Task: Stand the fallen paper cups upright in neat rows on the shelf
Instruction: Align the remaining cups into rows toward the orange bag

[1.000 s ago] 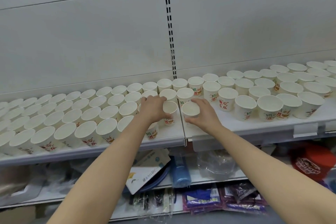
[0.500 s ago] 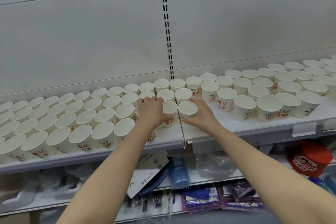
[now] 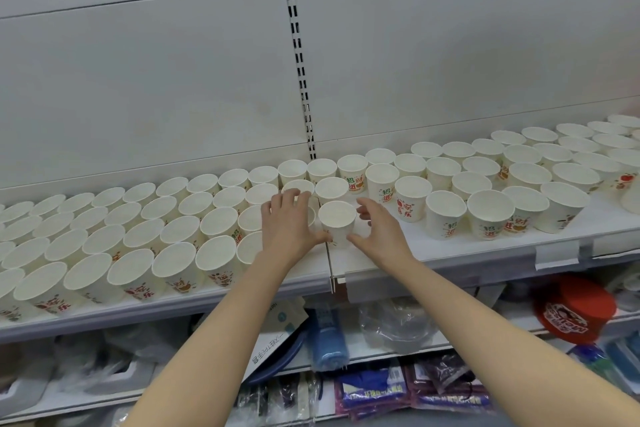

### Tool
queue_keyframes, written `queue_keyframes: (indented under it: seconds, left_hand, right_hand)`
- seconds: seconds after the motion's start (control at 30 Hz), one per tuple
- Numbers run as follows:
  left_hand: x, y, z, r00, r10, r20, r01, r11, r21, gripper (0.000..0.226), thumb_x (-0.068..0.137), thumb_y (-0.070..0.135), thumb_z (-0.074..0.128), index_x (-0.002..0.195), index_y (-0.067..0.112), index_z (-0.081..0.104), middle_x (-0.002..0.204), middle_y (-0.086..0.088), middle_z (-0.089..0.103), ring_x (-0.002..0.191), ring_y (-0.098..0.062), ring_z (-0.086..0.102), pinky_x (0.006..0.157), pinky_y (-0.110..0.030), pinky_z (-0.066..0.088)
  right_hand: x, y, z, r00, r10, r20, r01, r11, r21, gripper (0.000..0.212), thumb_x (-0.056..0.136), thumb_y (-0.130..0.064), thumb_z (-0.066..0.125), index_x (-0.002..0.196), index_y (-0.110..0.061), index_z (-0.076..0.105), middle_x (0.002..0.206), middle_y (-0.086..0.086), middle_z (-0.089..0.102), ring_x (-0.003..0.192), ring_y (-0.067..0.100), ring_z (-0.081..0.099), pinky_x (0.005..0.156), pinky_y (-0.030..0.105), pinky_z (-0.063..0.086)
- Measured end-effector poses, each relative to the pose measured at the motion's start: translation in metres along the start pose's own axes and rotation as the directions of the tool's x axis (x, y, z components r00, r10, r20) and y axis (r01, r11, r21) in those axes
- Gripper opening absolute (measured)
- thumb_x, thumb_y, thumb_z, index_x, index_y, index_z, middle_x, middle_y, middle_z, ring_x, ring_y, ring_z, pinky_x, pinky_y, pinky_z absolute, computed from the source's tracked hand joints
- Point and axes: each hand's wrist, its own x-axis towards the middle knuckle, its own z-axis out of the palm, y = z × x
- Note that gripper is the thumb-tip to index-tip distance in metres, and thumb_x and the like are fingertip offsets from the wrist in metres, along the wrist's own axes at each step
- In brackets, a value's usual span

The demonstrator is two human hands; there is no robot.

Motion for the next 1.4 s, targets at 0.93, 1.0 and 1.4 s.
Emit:
queue_keyframes:
  seconds: [0.93,1.0,1.4]
  left_hand:
    - [0.105,0.094,0.013,0.952,0.261,0.161,-0.286,0.945,0.158,0.016,0.085,0.037,0.061,0.087,0.026,0.073,0.087,0.005,0.069,0.102,-0.019,0.053,0.102,-0.037,0.02]
    - [0.106,0.089,0.008,0.946,0.243,0.216,-0.257,0.966,0.04,0.025,0.076,0.049,0.069,0.092,0.031,0.072,0.09,0.009,0.068,0.099,-0.016,0.053,0.102,-0.037,0.025]
    - [0.187,0.122,0.026,0.947,0.21,0.245,-0.226,0.973,0.041,0.02,0.085,0.038,0.064,0.103,0.032,0.07,0.107,0.008,0.07,0.109,-0.018,0.057,0.098,-0.035,0.032]
  right_hand:
    - [0.056,0.063,-0.11,0.974,-0.175,0.147,0.219,0.899,-0.38,0.011,0.081,-0.017,0.064,0.086,-0.025,0.071,0.089,-0.004,0.069,0.092,0.018,0.059,0.066,0.031,0.045]
    - [0.058,0.066,-0.112,0.967,-0.18,0.182,0.232,0.916,-0.327,0.006,0.081,-0.027,0.069,0.086,-0.026,0.071,0.09,-0.008,0.069,0.093,0.014,0.058,0.071,0.032,0.047]
    - [0.153,0.082,-0.123,0.969,-0.052,0.241,0.177,0.827,-0.533,0.009,0.075,-0.036,0.067,0.082,-0.031,0.069,0.089,-0.003,0.067,0.095,0.023,0.055,0.083,0.036,0.042]
